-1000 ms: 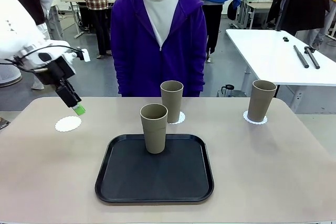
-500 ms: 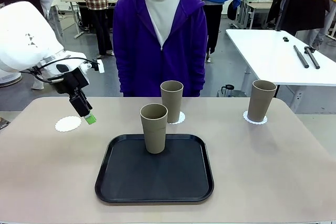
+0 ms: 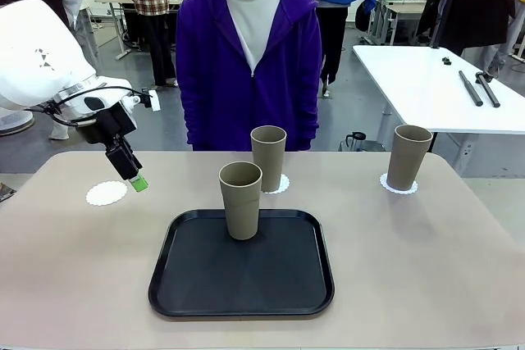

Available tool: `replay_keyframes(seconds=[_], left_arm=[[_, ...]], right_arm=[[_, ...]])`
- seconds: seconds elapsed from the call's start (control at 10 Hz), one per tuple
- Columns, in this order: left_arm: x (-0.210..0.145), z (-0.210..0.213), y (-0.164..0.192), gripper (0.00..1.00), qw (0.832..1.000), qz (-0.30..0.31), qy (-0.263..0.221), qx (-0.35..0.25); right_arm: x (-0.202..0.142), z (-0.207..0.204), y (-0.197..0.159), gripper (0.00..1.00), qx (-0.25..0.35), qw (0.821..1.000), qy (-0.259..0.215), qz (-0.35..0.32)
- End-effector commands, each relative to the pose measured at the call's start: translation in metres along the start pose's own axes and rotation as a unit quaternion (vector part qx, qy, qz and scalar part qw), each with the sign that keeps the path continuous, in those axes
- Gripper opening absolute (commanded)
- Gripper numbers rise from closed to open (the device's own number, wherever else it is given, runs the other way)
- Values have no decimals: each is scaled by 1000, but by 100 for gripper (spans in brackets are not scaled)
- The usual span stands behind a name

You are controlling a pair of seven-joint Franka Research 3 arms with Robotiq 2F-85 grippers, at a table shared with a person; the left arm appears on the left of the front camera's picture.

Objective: Place coasters on the table and set cups on them.
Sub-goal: Take one Reusable plastic cup from the Flat Tray and place it on a coaster set by the human.

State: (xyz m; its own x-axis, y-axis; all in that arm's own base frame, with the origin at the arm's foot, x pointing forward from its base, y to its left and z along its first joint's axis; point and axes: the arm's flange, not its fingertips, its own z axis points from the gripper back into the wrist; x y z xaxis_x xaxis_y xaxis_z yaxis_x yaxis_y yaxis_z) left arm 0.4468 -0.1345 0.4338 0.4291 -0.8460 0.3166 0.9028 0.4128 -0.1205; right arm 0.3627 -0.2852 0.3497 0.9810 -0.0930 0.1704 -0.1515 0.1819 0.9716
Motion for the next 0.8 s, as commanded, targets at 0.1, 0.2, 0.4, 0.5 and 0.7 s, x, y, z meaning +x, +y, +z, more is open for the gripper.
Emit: replay_keyframes(seconds=[0.1,0.2,0.4,0.5,0.7], left_arm=[[13,-30,3,100,980,-141,-115,-82],[19,-33,6,100,960,-181,-179,-116],[27,-34,10,100,914,-242,-288,-149],[23,-36,14,100,893,-246,-345,-149],[11,-43,25,100,867,-243,-413,-137]], right_arm=[[-1,0,2,100,3,1000,2,-4],[-1,0,2,100,3,1000,2,-4],[-1,0,2,100,3,1000,2,-4],[-1,0,2,100,3,1000,2,-4],[-1,0,2,100,3,1000,2,-4]])
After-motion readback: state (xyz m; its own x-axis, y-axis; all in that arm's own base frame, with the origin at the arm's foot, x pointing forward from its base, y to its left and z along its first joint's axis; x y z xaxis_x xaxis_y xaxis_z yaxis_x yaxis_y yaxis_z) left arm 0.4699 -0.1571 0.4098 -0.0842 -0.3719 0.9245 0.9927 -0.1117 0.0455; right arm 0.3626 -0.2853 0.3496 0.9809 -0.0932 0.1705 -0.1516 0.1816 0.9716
